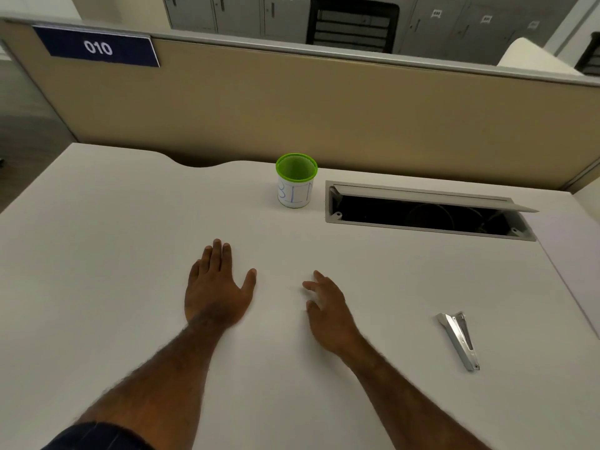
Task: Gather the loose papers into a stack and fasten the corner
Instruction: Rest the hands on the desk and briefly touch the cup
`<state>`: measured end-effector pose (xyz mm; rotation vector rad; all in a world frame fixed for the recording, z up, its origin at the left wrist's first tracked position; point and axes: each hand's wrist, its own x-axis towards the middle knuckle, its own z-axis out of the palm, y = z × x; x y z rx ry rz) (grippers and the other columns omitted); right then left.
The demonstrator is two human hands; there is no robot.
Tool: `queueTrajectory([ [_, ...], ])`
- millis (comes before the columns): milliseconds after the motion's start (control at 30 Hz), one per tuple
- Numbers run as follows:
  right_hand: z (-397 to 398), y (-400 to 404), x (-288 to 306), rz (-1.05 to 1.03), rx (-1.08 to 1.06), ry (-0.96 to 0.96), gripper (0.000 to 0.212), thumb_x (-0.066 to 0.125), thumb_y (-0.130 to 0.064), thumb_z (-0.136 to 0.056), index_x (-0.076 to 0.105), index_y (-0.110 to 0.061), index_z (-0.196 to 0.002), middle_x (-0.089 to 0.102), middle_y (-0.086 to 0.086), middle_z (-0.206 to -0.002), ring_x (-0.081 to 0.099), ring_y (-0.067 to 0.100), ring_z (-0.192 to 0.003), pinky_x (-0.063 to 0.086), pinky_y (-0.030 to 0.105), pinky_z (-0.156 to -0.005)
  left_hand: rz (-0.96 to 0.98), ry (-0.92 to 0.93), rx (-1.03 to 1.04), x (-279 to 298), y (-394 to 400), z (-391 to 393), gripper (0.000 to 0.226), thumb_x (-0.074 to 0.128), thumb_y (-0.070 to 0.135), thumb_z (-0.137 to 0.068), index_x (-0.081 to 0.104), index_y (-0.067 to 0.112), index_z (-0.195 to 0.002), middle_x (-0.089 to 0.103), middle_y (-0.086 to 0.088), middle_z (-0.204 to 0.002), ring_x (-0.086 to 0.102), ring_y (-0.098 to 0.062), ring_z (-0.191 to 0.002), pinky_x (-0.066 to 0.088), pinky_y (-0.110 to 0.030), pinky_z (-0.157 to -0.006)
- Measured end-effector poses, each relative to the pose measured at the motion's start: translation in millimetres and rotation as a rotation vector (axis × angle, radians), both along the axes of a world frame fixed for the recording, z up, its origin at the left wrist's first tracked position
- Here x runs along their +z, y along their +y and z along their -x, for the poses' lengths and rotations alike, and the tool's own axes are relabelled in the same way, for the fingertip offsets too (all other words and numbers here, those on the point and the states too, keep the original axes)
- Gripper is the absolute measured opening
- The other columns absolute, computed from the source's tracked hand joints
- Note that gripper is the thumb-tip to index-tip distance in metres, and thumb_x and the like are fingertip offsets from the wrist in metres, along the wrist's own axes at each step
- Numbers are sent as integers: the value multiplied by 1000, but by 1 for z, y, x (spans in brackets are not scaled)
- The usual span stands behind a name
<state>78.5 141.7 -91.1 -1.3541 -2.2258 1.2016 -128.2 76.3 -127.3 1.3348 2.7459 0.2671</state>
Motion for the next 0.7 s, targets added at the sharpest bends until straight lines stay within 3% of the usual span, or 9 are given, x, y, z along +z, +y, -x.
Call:
queueTrajectory([
  [33,-1,0,7,161,-126,97,41,40,-7,-94,51,-15,-133,43,-27,-130,34,10,-135,23,-2,-96,2,-3,0,0,0,0,83,20,66,-92,11,14,-156,5,-3,-165,5,-18,-152,9,-36,-123],
  [100,-4,1,21,445,-266,263,42,39,4,-90,62,-18,-117,49,-23,-123,42,5,-121,36,5,-80,2,-12,0,0,0,0,83,21,65,-92,11,14,-156,5,-3,-165,5,-18,-152,9,-36,-123],
  [200,-8,3,34,688,-377,471,42,37,10,-89,68,-18,-96,59,-5,-120,49,11,-114,41,16,-83,1,-18,-4,1,2,0,83,20,66,-92,11,14,-157,5,-3,-165,4,-18,-152,9,-36,-123],
  [367,-9,17,37,960,-534,618,34,40,8,-88,70,-5,-99,64,8,-116,53,18,-109,39,27,-95,-6,-14,2,-1,1,1,84,18,67,-90,11,14,-157,5,-2,-165,5,-18,-152,8,-35,-123],
  [500,3,42,49,1054,-559,655,26,42,-3,-94,66,-4,-102,64,9,-115,53,22,-112,40,28,-98,-9,-11,5,0,2,2,84,17,67,-91,9,15,-157,3,-2,-165,3,-17,-152,7,-35,-123],
  [600,25,75,67,1030,-533,730,26,42,-10,-96,66,-4,-104,66,6,-104,56,19,-103,44,24,-86,-21,-27,2,0,2,2,84,19,66,-92,7,16,-157,1,-1,-165,1,-17,-152,6,-35,-123],
  [700,56,113,90,917,-522,769,14,53,-11,-91,66,-7,-95,67,4,-92,58,16,-88,45,20,-73,-39,-41,3,-1,1,1,84,20,67,-91,6,16,-157,-1,0,-165,0,-16,-152,6,-35,-123],
])
